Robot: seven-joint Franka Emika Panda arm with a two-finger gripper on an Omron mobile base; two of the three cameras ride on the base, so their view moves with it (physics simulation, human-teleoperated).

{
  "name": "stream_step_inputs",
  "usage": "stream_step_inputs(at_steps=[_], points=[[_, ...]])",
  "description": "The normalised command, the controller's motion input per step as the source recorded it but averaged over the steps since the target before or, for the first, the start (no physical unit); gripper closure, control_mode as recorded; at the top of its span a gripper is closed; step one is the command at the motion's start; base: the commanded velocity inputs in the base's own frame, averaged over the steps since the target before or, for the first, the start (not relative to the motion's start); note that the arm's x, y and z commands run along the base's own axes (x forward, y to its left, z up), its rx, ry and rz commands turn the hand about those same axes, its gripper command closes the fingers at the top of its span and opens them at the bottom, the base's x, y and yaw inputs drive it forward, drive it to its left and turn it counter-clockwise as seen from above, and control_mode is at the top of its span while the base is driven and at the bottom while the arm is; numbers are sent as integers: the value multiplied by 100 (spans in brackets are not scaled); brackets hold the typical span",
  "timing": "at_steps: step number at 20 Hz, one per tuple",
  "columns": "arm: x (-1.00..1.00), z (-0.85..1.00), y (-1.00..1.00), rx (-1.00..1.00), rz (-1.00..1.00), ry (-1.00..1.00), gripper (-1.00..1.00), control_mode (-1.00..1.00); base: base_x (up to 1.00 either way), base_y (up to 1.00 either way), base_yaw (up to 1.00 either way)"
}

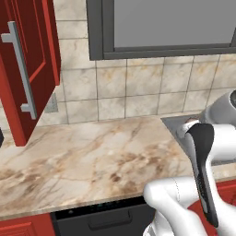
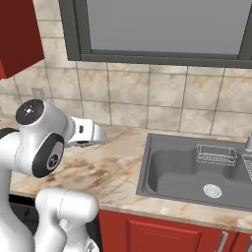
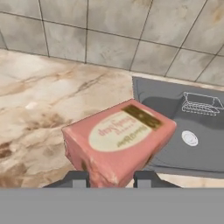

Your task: Locate and retrieve the bar soap and bar soap from the cabinet. Place them next to the sink.

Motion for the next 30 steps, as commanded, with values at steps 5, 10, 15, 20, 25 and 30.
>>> stream_step_inputs(at_steps=[5, 10, 15, 20, 25, 30], points=[[63, -47, -21, 0, 0, 5, 100, -100, 0, 0, 0], [66, -37, -25, 0, 0, 10, 100, -100, 0, 0, 0], [37, -31, -24, 0, 0, 12, 100, -100, 0, 0, 0], [35, -43, -10, 2, 0, 14, 100, -100, 0, 0, 0], [40, -32, 0, 0, 0, 2, 100, -100, 0, 0, 0], [47, -32, 0, 0, 0, 0, 100, -100, 0, 0, 0]])
